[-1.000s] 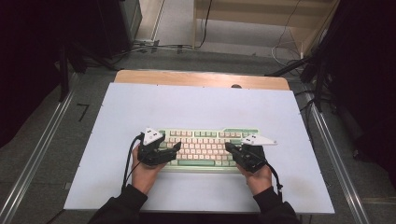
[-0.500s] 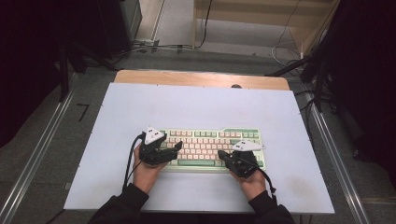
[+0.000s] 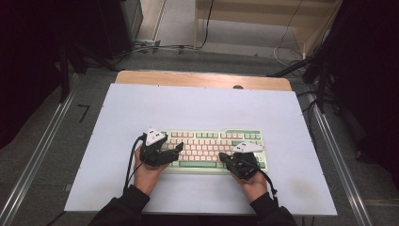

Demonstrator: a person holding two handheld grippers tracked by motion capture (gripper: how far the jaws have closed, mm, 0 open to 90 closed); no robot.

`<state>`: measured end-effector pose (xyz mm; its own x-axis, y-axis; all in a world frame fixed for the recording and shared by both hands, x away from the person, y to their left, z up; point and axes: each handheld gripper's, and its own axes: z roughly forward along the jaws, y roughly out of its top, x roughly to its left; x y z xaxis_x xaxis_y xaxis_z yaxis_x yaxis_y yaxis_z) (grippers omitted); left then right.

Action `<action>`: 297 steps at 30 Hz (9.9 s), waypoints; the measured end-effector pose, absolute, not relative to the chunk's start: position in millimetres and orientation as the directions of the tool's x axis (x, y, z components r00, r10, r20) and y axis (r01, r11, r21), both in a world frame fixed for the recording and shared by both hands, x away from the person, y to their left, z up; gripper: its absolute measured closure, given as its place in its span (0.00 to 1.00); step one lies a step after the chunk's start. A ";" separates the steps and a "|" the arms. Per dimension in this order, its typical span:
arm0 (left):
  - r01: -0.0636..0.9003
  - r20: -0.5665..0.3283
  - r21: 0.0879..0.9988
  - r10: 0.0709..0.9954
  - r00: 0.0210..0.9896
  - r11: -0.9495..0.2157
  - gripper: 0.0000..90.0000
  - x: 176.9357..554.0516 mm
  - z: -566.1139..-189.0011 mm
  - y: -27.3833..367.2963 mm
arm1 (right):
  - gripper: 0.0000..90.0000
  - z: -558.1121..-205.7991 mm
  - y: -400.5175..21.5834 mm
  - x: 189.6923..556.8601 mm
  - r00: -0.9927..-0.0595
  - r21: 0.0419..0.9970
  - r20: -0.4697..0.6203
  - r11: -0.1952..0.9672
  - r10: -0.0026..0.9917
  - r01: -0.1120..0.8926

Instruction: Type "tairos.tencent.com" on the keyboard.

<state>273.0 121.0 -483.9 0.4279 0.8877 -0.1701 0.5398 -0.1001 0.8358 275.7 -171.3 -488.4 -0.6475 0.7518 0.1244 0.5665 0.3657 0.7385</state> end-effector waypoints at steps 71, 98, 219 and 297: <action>0.566 -0.252 0.809 0.777 0.577 -0.158 1.00 290.0 -492.6 86.8 | 0.37 -475.4 -221.2 275.7 -0.530 0.788 0.169 0.209 0.831 0.579; 0.589 -0.227 0.780 0.782 0.580 -0.210 1.00 298.1 -496.6 75.3 | 0.37 -475.7 -227.6 270.1 -0.513 0.787 0.159 0.206 0.844 0.582; 0.526 -0.170 0.848 0.911 0.376 -0.059 0.43 245.2 -482.8 148.6 | 0.97 -480.3 -148.6 287.3 -0.744 0.770 0.146 0.398 0.653 0.500; 0.522 -0.169 0.852 0.921 0.351 -0.043 0.47 234.9 -483.4 159.8 | 0.41 -481.8 -136.2 293.6 -0.741 0.785 0.155 0.374 0.653 0.493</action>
<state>234.9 159.8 -483.4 0.3507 0.9212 -0.1686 0.5225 -0.0431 0.8516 293.6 -136.2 -481.8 -0.7411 0.6533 0.1549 0.4935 0.3735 0.7855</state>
